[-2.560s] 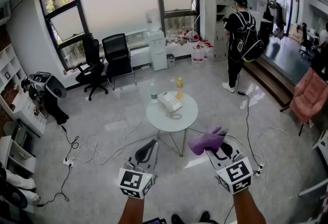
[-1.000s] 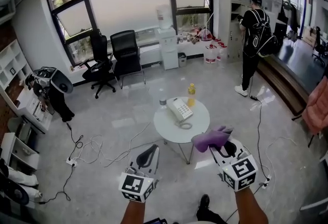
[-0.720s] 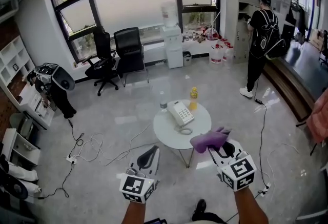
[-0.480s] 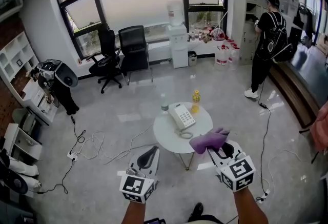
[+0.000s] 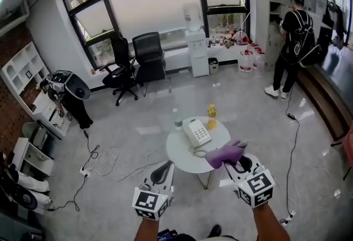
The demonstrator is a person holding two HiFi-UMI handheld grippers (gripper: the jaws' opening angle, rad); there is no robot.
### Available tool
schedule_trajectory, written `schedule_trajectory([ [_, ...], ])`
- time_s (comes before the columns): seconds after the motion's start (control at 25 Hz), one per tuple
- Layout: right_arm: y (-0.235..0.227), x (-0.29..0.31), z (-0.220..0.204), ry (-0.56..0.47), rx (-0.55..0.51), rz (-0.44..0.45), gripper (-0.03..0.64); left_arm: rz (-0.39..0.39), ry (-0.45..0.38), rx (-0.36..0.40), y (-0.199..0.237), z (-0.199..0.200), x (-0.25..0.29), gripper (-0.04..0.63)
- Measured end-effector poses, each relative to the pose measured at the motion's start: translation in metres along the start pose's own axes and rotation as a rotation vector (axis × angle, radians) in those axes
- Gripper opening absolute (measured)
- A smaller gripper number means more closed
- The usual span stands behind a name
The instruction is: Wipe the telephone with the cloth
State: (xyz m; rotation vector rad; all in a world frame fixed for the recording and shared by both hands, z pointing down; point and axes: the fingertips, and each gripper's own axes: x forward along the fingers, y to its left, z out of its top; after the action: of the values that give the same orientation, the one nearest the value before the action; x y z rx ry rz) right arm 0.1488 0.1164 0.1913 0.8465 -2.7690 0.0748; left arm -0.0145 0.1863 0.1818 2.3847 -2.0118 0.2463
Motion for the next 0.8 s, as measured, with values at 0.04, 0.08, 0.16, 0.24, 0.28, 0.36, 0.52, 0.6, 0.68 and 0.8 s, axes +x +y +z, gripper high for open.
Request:
schedule_trajectory([
  [0.04, -0.005, -0.001, -0.001, 0.0, 0.004, -0.001, 0.107, -0.003, 0.003, 0.002, -0.003, 0.001, 0.004, 0.017],
  [0.08, -0.009, -0.002, -0.002, 0.0, 0.008, -0.003, 0.107, -0.007, 0.006, 0.005, -0.005, 0.002, 0.008, 0.017],
  [0.16, -0.016, -0.003, -0.006, 0.003, 0.014, -0.01, 0.107, -0.017, 0.009, 0.011, -0.009, 0.002, 0.017, 0.017],
  [0.24, -0.022, -0.001, -0.01, 0.008, 0.017, -0.017, 0.107, -0.026, 0.008, 0.013, -0.009, 0.0, 0.026, 0.017],
  [0.28, -0.025, 0.001, -0.011, 0.011, 0.018, -0.021, 0.107, -0.03, 0.007, 0.013, -0.007, -0.001, 0.032, 0.017],
  [0.36, -0.032, 0.005, -0.013, 0.017, 0.021, -0.031, 0.107, -0.038, 0.009, 0.011, -0.003, -0.003, 0.045, 0.017],
  [0.52, -0.047, 0.021, -0.012, 0.033, 0.019, -0.067, 0.107, -0.058, 0.012, -0.007, 0.016, -0.009, 0.077, 0.017],
  [0.6, -0.054, 0.03, -0.012, 0.044, 0.022, -0.088, 0.107, -0.07, 0.016, -0.02, 0.027, -0.013, 0.094, 0.017],
  [0.68, -0.056, 0.04, -0.013, 0.058, 0.026, -0.099, 0.107, -0.081, 0.028, -0.028, 0.037, -0.02, 0.111, 0.017],
  [0.8, -0.06, 0.061, -0.013, 0.074, 0.022, -0.109, 0.107, -0.086, 0.045, -0.049, 0.056, -0.032, 0.137, 0.017],
])
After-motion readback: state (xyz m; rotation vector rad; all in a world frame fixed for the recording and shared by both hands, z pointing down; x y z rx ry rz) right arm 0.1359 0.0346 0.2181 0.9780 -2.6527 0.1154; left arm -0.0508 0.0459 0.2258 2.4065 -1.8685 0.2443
